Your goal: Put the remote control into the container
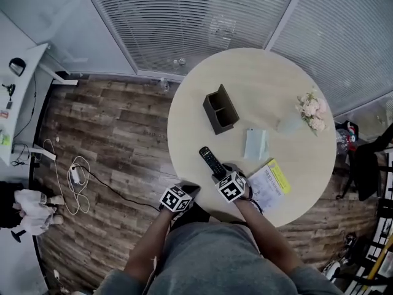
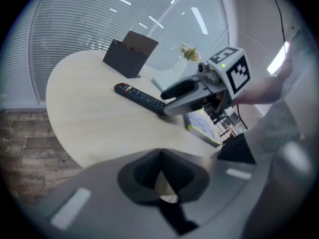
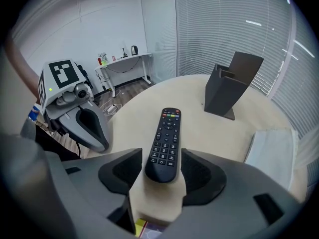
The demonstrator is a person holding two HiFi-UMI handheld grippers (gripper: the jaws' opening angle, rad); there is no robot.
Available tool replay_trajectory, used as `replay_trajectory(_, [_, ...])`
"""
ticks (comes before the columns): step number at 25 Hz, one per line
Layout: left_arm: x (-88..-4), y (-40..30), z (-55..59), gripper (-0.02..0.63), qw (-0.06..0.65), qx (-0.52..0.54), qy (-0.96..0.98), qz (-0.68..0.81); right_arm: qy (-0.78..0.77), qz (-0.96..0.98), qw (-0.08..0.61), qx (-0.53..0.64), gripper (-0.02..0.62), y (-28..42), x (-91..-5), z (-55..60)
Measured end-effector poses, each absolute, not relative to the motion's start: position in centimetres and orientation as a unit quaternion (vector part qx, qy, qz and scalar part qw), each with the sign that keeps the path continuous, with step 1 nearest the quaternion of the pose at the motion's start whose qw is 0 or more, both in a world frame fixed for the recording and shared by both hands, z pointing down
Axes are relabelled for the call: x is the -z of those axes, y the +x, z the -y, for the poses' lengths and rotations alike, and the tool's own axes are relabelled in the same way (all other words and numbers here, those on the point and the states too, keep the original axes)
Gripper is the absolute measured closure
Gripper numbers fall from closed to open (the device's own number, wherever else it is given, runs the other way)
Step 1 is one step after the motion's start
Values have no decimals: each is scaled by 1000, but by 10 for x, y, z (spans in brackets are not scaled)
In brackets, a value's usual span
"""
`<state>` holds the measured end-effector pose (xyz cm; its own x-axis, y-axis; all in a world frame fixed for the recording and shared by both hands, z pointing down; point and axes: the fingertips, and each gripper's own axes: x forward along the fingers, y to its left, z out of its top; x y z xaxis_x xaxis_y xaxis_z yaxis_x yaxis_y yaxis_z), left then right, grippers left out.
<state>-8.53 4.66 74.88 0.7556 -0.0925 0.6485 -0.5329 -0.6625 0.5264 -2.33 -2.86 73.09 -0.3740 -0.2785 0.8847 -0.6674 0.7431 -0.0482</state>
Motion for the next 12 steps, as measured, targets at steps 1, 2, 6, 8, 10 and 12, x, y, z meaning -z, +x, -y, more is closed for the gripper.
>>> replay_trajectory(1, [-748,-87,-47,611,367,-299,861,184,292,803,478,-204,367,-25,-733,28])
replay_trajectory(2, [-748,-88,-46,611,366,-300,861,186,289,802,481,-204,367,-26,-734,28])
replay_trajectory(6, [-748,-90,-48,609,369,-299,859,193,286,798,491,-200,367,-29,-741,25])
replay_trajectory(8, [-747,-90,-50,611,370,-299,859,192,287,796,493,-203,367,-28,-743,26])
replay_trajectory(10, [-746,-89,-51,611,363,-301,862,189,288,793,495,-207,367,-28,-746,27])
replay_trajectory(12, [-747,-88,-51,611,350,-307,866,184,286,792,499,-206,367,-29,-750,28])
